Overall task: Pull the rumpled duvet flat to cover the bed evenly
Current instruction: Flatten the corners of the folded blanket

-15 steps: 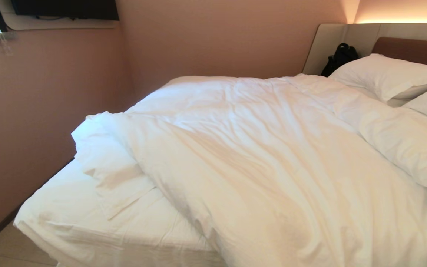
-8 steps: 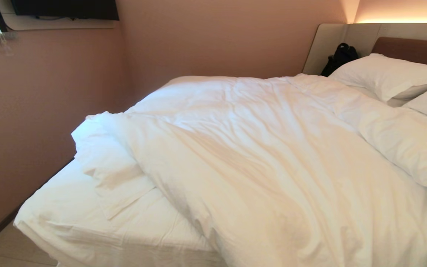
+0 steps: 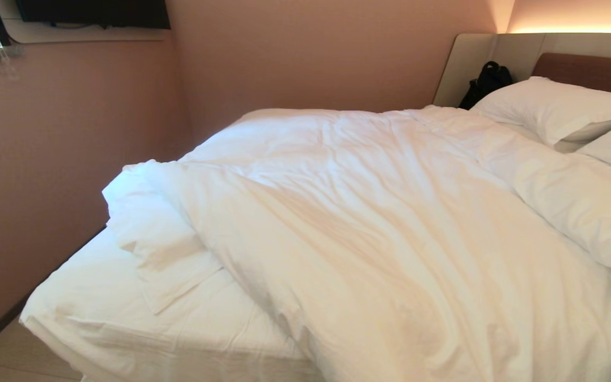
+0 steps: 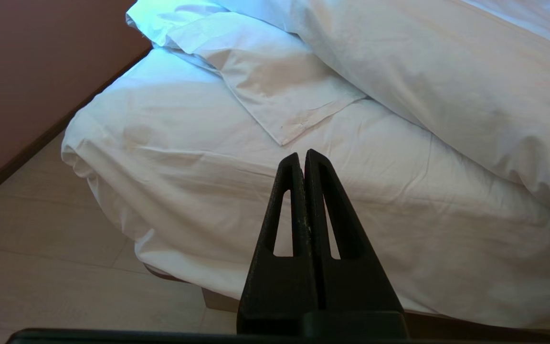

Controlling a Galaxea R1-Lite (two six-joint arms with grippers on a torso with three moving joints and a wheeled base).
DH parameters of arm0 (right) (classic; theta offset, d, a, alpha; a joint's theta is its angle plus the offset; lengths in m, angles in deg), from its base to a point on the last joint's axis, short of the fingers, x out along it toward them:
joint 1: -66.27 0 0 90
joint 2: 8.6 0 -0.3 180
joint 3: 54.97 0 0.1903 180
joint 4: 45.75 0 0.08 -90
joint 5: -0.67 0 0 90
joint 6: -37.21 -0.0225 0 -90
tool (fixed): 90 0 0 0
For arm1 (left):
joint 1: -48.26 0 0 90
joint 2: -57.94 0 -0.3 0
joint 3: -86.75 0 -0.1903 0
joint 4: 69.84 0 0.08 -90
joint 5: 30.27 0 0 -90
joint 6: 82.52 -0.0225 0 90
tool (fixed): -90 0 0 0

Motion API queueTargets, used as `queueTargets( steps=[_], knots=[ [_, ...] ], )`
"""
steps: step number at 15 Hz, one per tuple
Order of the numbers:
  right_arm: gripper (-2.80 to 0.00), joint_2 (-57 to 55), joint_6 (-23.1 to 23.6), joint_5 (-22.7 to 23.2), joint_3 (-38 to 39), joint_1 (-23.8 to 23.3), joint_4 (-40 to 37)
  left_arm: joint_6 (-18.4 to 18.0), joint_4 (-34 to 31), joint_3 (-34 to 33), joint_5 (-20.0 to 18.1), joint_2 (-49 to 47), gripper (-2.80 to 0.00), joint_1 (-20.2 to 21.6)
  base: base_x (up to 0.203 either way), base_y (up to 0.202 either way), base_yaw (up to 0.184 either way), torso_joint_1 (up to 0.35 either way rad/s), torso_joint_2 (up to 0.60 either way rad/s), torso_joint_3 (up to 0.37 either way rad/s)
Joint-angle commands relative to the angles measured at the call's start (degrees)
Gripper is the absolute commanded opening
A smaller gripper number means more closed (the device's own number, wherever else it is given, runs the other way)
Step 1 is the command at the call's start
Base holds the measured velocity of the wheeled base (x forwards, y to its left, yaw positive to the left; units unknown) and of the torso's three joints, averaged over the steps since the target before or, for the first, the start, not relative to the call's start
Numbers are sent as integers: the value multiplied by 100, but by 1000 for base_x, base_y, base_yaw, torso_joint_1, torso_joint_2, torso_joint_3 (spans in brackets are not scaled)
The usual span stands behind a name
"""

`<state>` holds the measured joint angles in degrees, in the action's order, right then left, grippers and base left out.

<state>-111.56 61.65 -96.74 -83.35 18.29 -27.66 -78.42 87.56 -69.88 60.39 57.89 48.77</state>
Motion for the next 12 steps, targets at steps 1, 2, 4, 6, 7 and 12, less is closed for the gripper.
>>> queueTargets(
  steps=[1,2,4,6,7,12],
  knots=[
    [0,-791,-5,-38,179,-1,1682,3,2,0,4,-4,-280,2,0,0,0,0,0,0],
    [0,-1118,-14,-55,279,-1,2233,3,2,0,4,-4,-280,2,0,0,0,0,0,0],
    [0,-1607,-31,-78,444,-5,3258,3,2,0,-4,-4,-280,2,0,0,0,0,0,0],
    [0,-1677,-84,-85,493,-9,3520,3,2,0,2,-4,-280,2,0,0,0,0,0,0],
    [0,-1649,-124,-85,493,-9,3527,3,2,0,-4,-4,-280,2,0,0,0,0,0,0],
    [0,-1268,-213,-42,498,-9,3513,3,2,0,4,-4,-280,2,0,0,0,0,0,0]
  ],
)
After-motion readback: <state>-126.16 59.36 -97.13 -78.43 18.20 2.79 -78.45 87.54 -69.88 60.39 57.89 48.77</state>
